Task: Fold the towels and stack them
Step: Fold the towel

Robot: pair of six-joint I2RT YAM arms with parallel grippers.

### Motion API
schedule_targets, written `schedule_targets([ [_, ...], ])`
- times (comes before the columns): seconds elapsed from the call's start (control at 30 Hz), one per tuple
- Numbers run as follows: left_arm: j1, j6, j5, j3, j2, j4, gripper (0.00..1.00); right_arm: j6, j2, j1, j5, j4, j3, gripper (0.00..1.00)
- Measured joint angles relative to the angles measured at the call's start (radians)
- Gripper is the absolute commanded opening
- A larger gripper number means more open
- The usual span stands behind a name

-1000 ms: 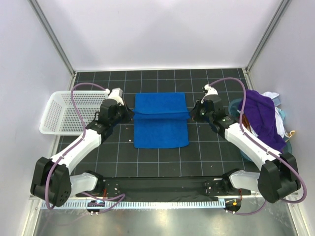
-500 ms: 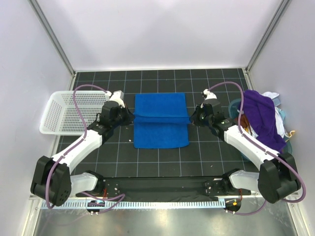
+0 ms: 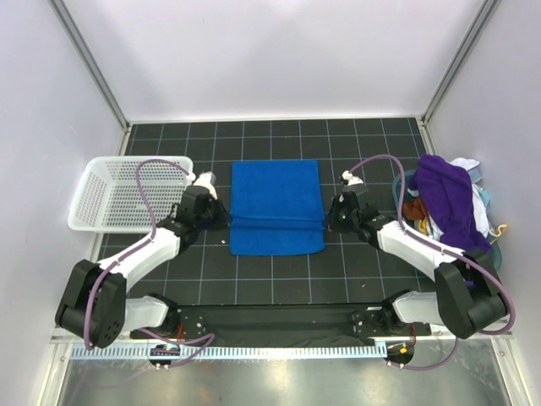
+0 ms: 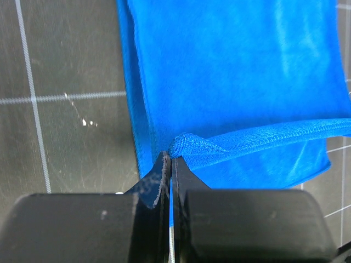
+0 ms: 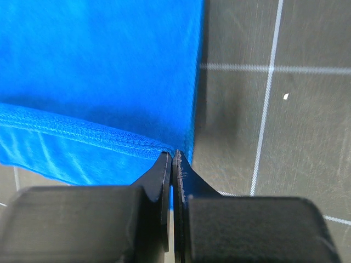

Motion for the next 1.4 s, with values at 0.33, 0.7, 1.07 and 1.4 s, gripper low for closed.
schedule_targets([
  [0.33,-0.012,-0.009,0.007,-0.030,0.056,0.001,0.02,0.000,0.066,0.012,-0.031,0.044,-0.038,0.02],
  [0.7,-0.018,-0.011,0.019,-0.044,0.063,0.003,0.02,-0.001,0.070,0.021,-0.035,0.053,-0.038,0.06],
  [1.07,-0.019,-0.022,0.023,-0.026,0.002,-0.027,0.03,-0.018,0.008,0.023,-0.021,-0.022,0.011,0.05],
  [1.4,-0.020,-0.031,0.022,0.030,-0.105,-0.061,0.03,-0.034,-0.089,0.026,-0.006,-0.077,0.100,0.05],
])
